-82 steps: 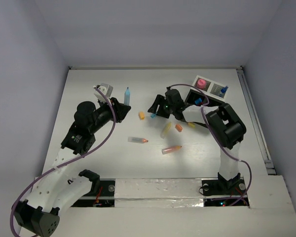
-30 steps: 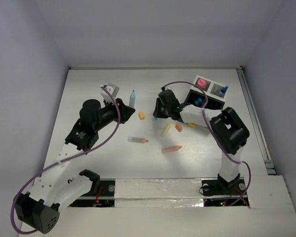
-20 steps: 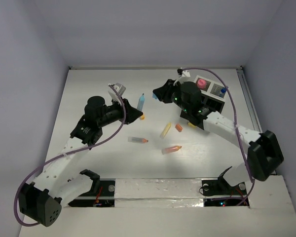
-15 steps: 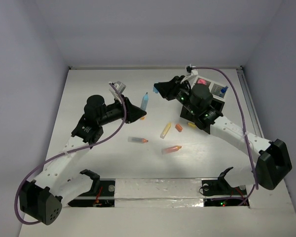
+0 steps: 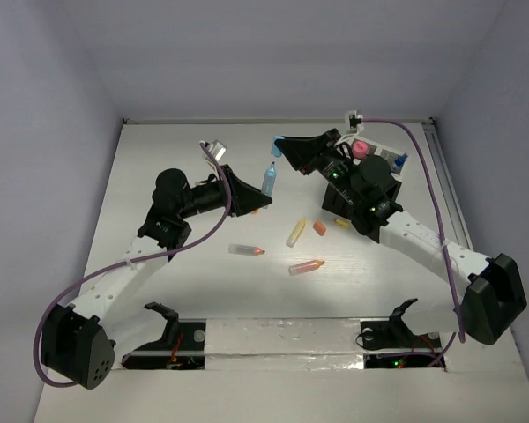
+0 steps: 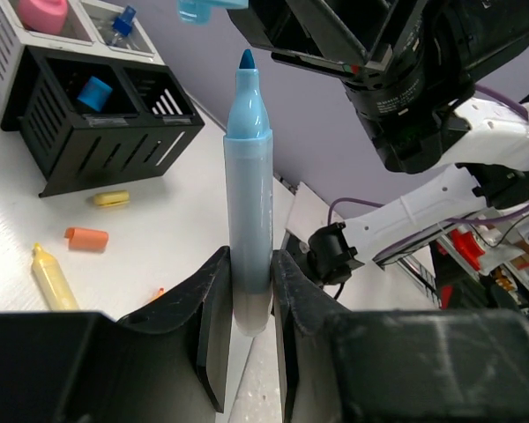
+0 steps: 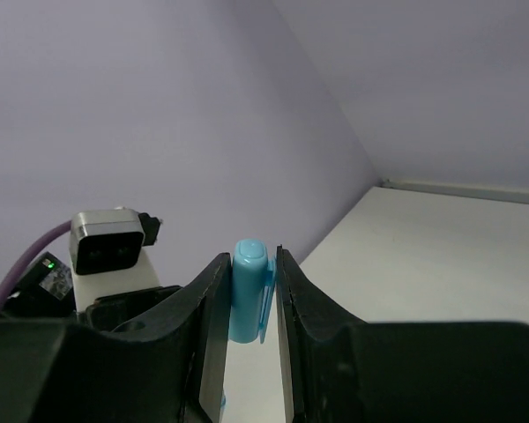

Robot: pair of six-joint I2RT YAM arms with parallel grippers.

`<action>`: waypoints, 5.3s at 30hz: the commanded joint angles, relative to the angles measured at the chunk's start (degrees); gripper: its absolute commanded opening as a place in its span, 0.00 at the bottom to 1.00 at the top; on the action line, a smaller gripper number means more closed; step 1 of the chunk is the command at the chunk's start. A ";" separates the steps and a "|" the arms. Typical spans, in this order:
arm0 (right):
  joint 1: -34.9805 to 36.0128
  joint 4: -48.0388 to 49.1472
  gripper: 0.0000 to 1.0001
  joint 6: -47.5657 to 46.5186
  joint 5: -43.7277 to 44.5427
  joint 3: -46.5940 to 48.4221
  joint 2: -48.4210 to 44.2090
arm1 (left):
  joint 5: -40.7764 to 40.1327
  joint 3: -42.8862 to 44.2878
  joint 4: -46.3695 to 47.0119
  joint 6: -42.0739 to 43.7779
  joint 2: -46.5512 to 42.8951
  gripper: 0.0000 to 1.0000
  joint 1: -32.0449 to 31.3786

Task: Sort the stationery into containers
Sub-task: Close the pen cap on the pen.

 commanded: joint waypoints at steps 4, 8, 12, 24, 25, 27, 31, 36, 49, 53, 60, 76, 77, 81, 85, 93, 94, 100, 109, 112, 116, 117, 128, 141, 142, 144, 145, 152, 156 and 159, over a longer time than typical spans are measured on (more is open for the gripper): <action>0.54 9.77 0.00 3.63 -1.97 -1.28 0.71 | 3.61 -1.49 10.06 -4.34 -1.14 0.00 -0.17; 0.54 10.47 0.00 5.21 -3.12 -2.16 1.33 | 3.79 -2.19 11.82 -5.14 -1.58 0.00 0.36; 0.54 12.32 0.00 6.09 -3.65 -3.40 0.98 | 3.79 -2.37 12.00 -5.31 -1.67 0.00 0.36; 0.54 15.56 0.00 6.97 -3.03 -5.86 -0.34 | 3.87 -3.42 12.09 -5.23 -1.93 0.00 0.89; 0.54 15.66 0.00 7.06 -2.95 -5.86 -0.34 | 3.87 -3.42 12.00 -5.23 -1.84 0.00 0.89; 0.54 16.10 0.00 7.24 -2.77 -5.95 -0.25 | 3.87 -3.60 12.09 -5.14 -1.93 0.00 0.89; 0.54 16.89 0.00 7.85 -2.07 -6.30 -0.43 | 3.87 -3.95 12.18 -5.23 -1.84 0.00 0.89; 0.54 17.24 0.00 8.55 -3.30 -6.38 -0.34 | 3.87 -3.95 12.09 -4.96 -1.84 0.00 0.89; 0.54 19.61 0.00 10.49 -4.53 -8.84 -0.34 | 3.79 -3.69 11.91 -4.88 -1.76 0.00 1.41; 0.54 19.27 0.00 10.23 -3.74 -8.76 -0.86 | 4.05 -4.13 12.26 -5.23 -1.40 0.00 1.41; 0.54 16.80 0.00 10.49 -2.07 -7.18 -0.87 | 4.31 -4.48 12.62 -5.31 -1.23 0.00 1.41; 0.54 17.59 0.00 11.28 -3.12 -5.59 0.19 | 5.37 -5.01 13.94 -6.28 -0.44 0.00 1.41; 0.54 17.94 0.00 11.63 -3.12 -5.77 0.36 | 5.28 -5.01 14.02 -6.37 -0.35 0.00 1.41; 0.54 18.38 0.00 11.90 -4.70 -5.77 0.63 | 5.37 -5.09 14.11 -6.46 -0.26 0.00 1.41; 0.54 18.21 0.00 11.81 -5.06 -6.73 0.45 | 5.10 -4.74 14.11 -6.37 -0.61 0.00 1.41; 0.54 19.35 0.00 12.07 -6.55 -9.11 0.19 | 4.75 -4.65 14.46 -6.46 -0.52 0.00 1.41; 0.54 19.44 0.00 12.07 -6.64 -9.29 0.28 | 4.75 -4.57 14.55 -6.54 -0.61 0.00 1.41; 0.54 24.09 0.00 13.56 -8.92 -11.48 1.07 | 4.23 -4.65 15.16 -6.89 -0.70 0.00 1.41; 1.06 31.38 0.00 15.94 -12.53 -13.07 2.47 | 3.61 -5.88 22.36 -12.69 -0.70 0.00 1.41; 1.68 32.09 0.00 16.03 -12.44 -13.50 2.56 | 2.82 -6.76 26.76 -15.76 -0.70 0.00 1.41; 2.20 31.83 0.00 16.12 -12.35 -14.12 2.04 | 1.15 -6.68 29.05 -16.74 -1.14 0.00 1.41; 2.21 31.48 0.00 16.03 -12.26 -14.21 1.86 | 0.37 -6.68 29.40 -16.83 -1.31 0.00 1.41; 3.26 24.63 0.00 13.65 -12.87 -15.96 -1.57 | -2.54 -5.36 32.65 -18.06 -0.44 0.00 -0.43; 8.19 13.38 0.00 9.35 -11.66 -21.24 -3.24 | -2.89 4.48 22.38 -12.09 0.62 0.00 -0.43; 8.88 13.03 0.00 9.09 -11.30 -22.20 -3.33 | -2.98 5.18 22.03 -11.91 0.70 0.00 -0.43; 9.41 13.02 0.00 8.91 -10.95 -23.08 -3.33 | -2.89 5.71 21.67 -11.47 0.71 0.00 -0.43; 9.42 12.94 0.00 8.82 -10.86 -23.43 -3.24 | -2.89 6.24 21.23 -11.29 0.88 0.00 -0.43; 12.40 10.65 0.00 7.50 -10.51 -23.88 -3.06 | -2.10 8.17 19.83 -10.68 1.76 0.00 1.15; 12.93 9.33 0.00 7.06 -9.89 -24.32 -3.77 | -2.02 8.70 18.77 -9.89 1.94 0.00 1.15; 12.93 6.44 0.00 5.84 -5.95 -23.27 -5.61 | -2.02 7.74 18.33 -9.71 1.59 0.00 1.15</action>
